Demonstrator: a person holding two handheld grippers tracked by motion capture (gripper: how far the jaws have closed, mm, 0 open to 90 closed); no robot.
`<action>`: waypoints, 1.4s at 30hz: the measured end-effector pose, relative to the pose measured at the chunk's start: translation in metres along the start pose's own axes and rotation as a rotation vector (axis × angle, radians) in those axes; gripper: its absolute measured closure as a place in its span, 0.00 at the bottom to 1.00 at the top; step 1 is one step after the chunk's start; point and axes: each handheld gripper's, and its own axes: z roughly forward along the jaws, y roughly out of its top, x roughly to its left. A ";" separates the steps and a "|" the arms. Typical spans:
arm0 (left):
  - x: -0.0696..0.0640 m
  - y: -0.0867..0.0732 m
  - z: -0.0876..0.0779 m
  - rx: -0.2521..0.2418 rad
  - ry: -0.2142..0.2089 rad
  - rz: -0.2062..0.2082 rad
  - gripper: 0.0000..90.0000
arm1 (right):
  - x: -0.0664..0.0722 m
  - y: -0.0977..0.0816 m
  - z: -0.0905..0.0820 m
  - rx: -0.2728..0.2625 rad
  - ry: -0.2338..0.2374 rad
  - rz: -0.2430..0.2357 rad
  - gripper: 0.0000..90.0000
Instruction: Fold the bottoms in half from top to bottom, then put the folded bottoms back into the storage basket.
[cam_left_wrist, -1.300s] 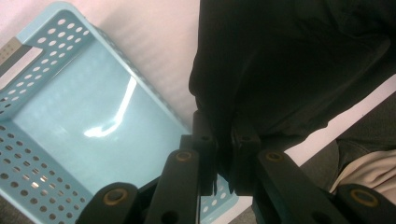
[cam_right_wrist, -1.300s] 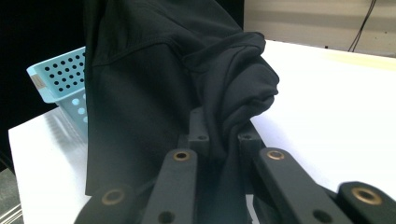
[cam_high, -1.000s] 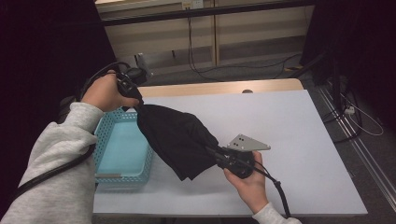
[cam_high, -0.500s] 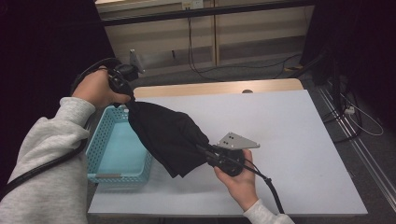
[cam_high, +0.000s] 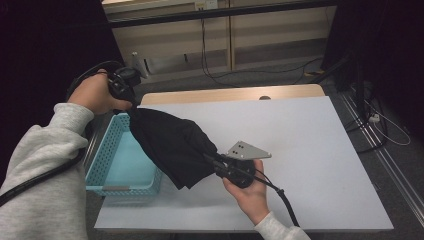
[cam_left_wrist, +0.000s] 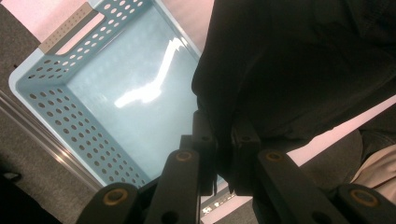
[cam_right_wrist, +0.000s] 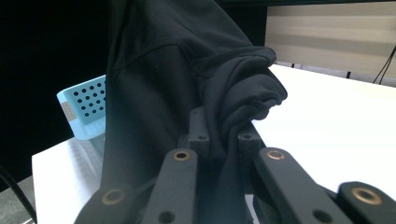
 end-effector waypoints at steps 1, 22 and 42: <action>0.001 0.000 -0.001 0.001 0.004 0.005 0.93 | 0.001 0.000 0.001 0.000 0.003 0.002 0.92; 0.015 -0.013 -0.015 0.016 0.063 0.020 0.93 | 0.026 0.011 0.018 0.000 0.061 -0.030 0.92; 0.048 -0.032 -0.026 -0.019 0.095 -0.019 0.93 | 0.054 0.020 0.057 0.007 0.127 -0.043 0.92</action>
